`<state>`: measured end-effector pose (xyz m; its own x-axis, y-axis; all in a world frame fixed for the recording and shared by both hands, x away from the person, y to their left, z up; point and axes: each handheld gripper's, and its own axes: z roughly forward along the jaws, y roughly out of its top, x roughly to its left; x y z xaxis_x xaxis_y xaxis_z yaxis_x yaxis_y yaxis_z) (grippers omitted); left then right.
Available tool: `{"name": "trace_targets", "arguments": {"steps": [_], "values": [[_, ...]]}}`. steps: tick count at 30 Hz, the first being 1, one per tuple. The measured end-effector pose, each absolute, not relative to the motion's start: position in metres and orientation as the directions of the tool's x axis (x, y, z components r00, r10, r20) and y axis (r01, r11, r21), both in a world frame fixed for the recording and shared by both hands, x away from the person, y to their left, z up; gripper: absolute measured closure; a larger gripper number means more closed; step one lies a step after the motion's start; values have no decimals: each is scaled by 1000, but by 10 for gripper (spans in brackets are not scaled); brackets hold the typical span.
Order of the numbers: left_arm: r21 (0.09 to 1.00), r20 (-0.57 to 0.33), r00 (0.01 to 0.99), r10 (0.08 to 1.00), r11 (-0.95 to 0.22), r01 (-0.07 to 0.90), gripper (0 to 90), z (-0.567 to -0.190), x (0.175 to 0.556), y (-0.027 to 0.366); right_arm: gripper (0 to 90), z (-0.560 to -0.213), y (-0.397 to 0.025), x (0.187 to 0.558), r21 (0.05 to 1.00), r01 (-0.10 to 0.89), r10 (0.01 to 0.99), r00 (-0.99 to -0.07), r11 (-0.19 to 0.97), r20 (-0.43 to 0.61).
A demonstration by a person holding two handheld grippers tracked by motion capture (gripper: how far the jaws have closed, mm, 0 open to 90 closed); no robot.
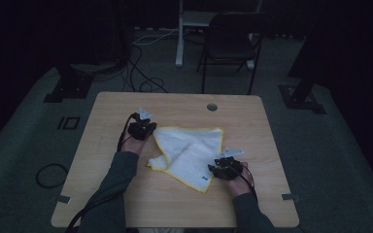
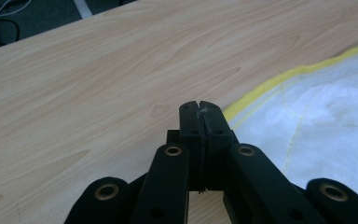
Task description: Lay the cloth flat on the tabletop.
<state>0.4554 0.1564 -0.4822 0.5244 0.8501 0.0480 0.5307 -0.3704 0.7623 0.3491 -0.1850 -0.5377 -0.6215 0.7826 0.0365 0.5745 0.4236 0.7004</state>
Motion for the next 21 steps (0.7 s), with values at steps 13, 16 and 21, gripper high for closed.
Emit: {"name": "trace_targets", "arguments": {"steps": [13,16,21], "values": [[748,42,498,866,-358,560,894,-491,458,166,564,-535,-201,348,705,589,825,-565,394,11],[744,43,492,870,-357,565,895,-492,460,169,562,-530,-198,344,732,562,820,-572,385,7],[743,37,479,877,-345,574,895,-494,461,172,549,-531,-187,341,744,529,780,-626,407,19]]}}
